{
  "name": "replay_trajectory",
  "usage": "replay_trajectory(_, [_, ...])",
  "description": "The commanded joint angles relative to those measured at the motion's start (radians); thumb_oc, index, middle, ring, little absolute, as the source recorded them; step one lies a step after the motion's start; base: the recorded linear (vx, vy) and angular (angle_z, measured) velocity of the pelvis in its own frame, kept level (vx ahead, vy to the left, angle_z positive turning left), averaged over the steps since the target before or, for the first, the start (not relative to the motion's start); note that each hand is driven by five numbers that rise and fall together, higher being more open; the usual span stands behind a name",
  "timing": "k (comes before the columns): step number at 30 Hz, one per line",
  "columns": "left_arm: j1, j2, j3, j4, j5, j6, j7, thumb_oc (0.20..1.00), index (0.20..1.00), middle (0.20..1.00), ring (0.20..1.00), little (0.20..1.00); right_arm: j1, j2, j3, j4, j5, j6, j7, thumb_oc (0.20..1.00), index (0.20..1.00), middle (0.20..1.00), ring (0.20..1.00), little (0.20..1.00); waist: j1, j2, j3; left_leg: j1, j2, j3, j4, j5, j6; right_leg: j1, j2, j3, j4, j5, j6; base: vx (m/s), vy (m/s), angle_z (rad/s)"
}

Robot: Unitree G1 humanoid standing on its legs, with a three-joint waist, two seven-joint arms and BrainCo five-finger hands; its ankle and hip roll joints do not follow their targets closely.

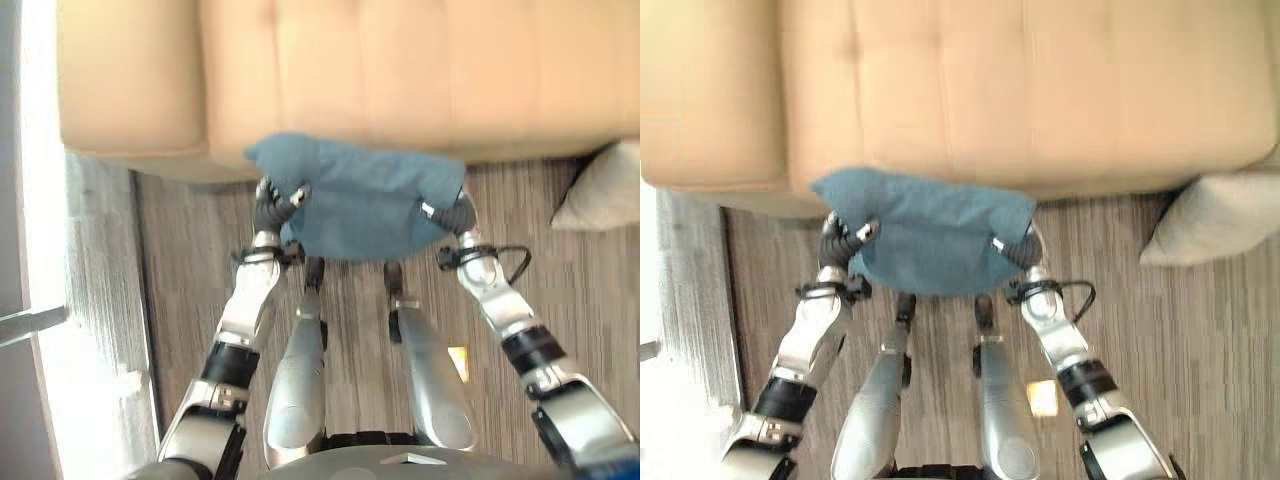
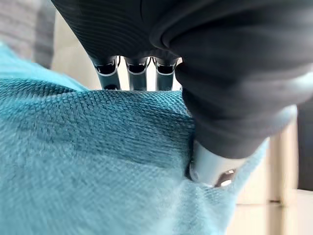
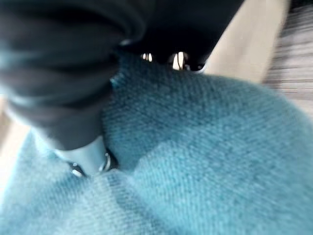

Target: Pick up all the scattered cushions and arrange them neatly on the sofa.

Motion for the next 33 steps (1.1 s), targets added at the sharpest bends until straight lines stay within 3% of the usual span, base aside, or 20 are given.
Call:
replay_trajectory(1, [-0.126, -0.018, 0.005, -0.069, 0.020, -0.081, -0.058, 0.200, 0.200, 0.200, 0.200, 0.200, -0.028, 0.011, -0.087, -0.097, -0.004, -0.078, 0.028, 0.200, 0.200, 0.200, 0.200, 0.200, -0.002, -0.017, -0.023, 0.047, 0.002, 0.126, -0.002, -0.067, 0.026, 0.099, -0.037, 0.001, -0.147, 0.223, 0.074, 0.14, -0.034, 0.12])
replay_trajectory(9, [0.051, -0.046, -0.003, -0.034, 0.031, -0.086, -0.095, 0.200, 0.200, 0.200, 0.200, 0.200, 0.195, 0.065, -0.182, -0.129, -0.008, -0.099, 0.088, 0.200, 0.200, 0.200, 0.200, 0.200, 0.004, -0.030, -0.236, 0.209, 0.009, 0.190, -0.092, -0.086, 0.035, 0.236, -0.013, -0.003, -0.241, 0.227, 0.071, 0.14, -0.031, 0.06])
replay_trajectory(15, [0.132, -0.052, 0.011, -0.028, 0.039, -0.092, -0.099, 0.200, 0.200, 0.200, 0.200, 0.200, 0.257, 0.078, -0.207, -0.148, -0.022, -0.113, 0.101, 0.200, 0.200, 0.200, 0.200, 0.200, 0.017, -0.070, -0.327, 0.260, 0.002, 0.204, -0.014, -0.102, 0.036, 0.327, -0.026, 0.001, -0.280, 0.247, 0.066, 0.12, -0.021, 0.19])
replay_trajectory(17, [0.149, -0.063, 0.012, -0.016, 0.036, -0.091, -0.105, 0.200, 0.200, 0.200, 0.200, 0.200, 0.267, 0.077, -0.216, -0.139, -0.027, -0.112, 0.108, 0.200, 0.200, 0.200, 0.200, 0.200, 0.016, -0.069, -0.352, 0.290, -0.020, 0.229, -0.052, -0.111, 0.039, 0.349, -0.026, 0.004, -0.288, 0.254, 0.074, 0.13, 0.087, 0.20])
replay_trajectory(19, [0.155, -0.069, 0.005, 0.004, 0.046, -0.084, -0.113, 0.200, 0.200, 0.200, 0.200, 0.200, 0.278, 0.076, -0.235, -0.141, -0.035, -0.104, 0.106, 0.200, 0.200, 0.200, 0.200, 0.200, 0.017, -0.062, -0.368, 0.290, -0.058, 0.287, -0.110, -0.093, 0.041, 0.364, -0.020, 0.005, -0.285, 0.271, 0.089, 0.14, 0.168, 0.19])
replay_trajectory(22, [0.175, -0.064, 0.014, -0.016, 0.059, -0.078, -0.118, 0.200, 0.200, 0.200, 0.200, 0.200, 0.271, 0.084, -0.221, -0.158, -0.040, -0.103, 0.110, 0.200, 0.200, 0.200, 0.200, 0.200, 0.031, -0.054, -0.386, 0.336, -0.085, 0.241, -0.147, -0.098, 0.053, 0.363, -0.009, 0.027, -0.258, 0.270, 0.091, 0.13, 0.192, 0.03])
replay_trajectory(26, [0.184, -0.058, 0.002, -0.025, 0.082, -0.077, -0.120, 0.200, 0.200, 0.200, 0.200, 0.200, 0.261, 0.093, -0.213, -0.160, -0.037, -0.107, 0.108, 0.200, 0.200, 0.200, 0.200, 0.200, 0.044, -0.046, -0.399, 0.362, -0.085, 0.262, -0.153, -0.092, 0.060, 0.367, -0.015, 0.035, -0.222, 0.279, 0.108, 0.07, 0.167, -0.39])
replay_trajectory(30, [0.189, -0.042, 0.003, -0.043, 0.099, -0.072, -0.122, 0.200, 0.200, 0.200, 0.200, 0.200, 0.250, 0.107, -0.207, -0.165, -0.037, -0.105, 0.114, 0.200, 0.200, 0.200, 0.200, 0.200, 0.059, -0.032, -0.391, 0.375, -0.084, 0.261, -0.150, -0.084, 0.071, 0.333, -0.015, 0.038, -0.102, 0.306, 0.128, 0.04, 0.155, -0.33])
replay_trajectory(31, [0.194, -0.033, 0.009, -0.051, 0.100, -0.070, -0.120, 0.200, 0.200, 0.200, 0.200, 0.200, 0.238, 0.119, -0.193, -0.171, -0.036, -0.107, 0.120, 0.200, 0.200, 0.200, 0.200, 0.200, 0.063, -0.008, -0.377, 0.394, -0.061, 0.265, -0.149, -0.078, 0.075, 0.281, -0.014, 0.021, 0.017, 0.316, 0.143, 0.02, 0.155, -0.36])
replay_trajectory(33, [0.201, -0.033, 0.015, -0.057, 0.103, -0.072, -0.119, 0.200, 0.200, 0.200, 0.200, 0.200, 0.247, 0.133, -0.187, -0.188, -0.034, -0.111, 0.127, 0.200, 0.200, 0.200, 0.200, 0.200, 0.063, 0.009, -0.370, 0.414, -0.051, 0.266, -0.152, -0.083, 0.075, 0.249, -0.016, -0.003, 0.082, 0.302, 0.143, 0.04, 0.155, -0.48])
